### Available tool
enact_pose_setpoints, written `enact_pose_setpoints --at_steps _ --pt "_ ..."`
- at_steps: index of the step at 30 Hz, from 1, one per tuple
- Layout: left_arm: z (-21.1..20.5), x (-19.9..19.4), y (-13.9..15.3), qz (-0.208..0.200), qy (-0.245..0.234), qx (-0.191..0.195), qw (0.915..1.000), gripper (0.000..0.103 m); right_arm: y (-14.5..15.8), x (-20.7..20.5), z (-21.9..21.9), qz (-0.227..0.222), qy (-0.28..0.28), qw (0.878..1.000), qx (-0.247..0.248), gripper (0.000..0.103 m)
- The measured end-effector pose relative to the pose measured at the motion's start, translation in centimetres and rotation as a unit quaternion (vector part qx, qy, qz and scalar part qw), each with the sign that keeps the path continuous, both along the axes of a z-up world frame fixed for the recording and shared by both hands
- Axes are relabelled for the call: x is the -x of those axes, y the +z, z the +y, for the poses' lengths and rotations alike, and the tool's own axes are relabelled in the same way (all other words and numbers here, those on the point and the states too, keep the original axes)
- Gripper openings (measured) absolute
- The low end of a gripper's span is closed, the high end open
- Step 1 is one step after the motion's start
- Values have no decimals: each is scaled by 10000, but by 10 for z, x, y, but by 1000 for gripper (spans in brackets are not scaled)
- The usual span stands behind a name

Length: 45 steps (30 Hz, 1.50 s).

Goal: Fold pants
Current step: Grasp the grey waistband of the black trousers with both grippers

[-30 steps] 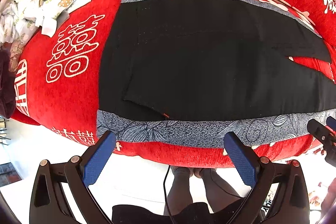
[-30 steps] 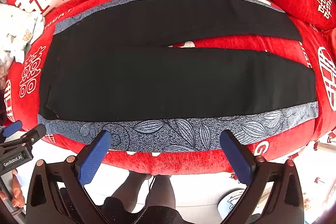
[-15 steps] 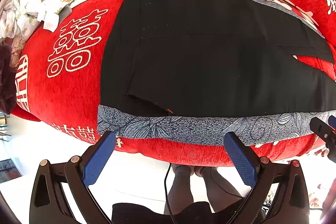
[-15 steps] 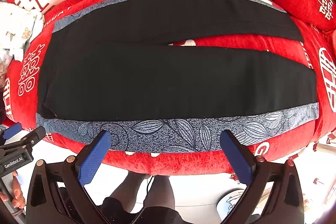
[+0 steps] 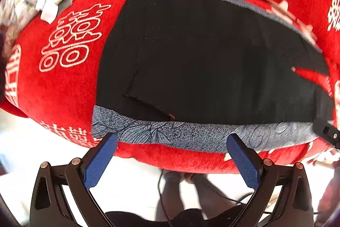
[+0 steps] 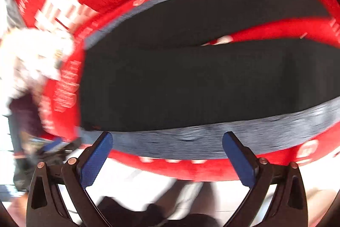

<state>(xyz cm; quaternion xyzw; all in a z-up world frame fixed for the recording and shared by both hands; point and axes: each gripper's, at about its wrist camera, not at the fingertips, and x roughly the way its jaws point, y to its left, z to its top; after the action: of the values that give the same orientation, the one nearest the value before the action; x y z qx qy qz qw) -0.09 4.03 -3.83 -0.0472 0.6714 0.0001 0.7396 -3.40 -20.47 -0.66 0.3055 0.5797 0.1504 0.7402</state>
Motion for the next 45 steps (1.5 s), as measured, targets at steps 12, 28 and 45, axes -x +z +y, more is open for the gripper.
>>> enact_pose_setpoints --at_steps 12,28,45 --pt "47 27 -51 157 137 1691 9854 103 -118 35 40 506 201 9788 -1973 52" --pt "78 0 -90 -198 1622 2929 9421 89 -68 0 42 -211 345 9651 -2589 59" --pt "84 -47 -25 -162 571 2656 9623 23 -6 12 -53 -614 -1304 9719 -1862 7"
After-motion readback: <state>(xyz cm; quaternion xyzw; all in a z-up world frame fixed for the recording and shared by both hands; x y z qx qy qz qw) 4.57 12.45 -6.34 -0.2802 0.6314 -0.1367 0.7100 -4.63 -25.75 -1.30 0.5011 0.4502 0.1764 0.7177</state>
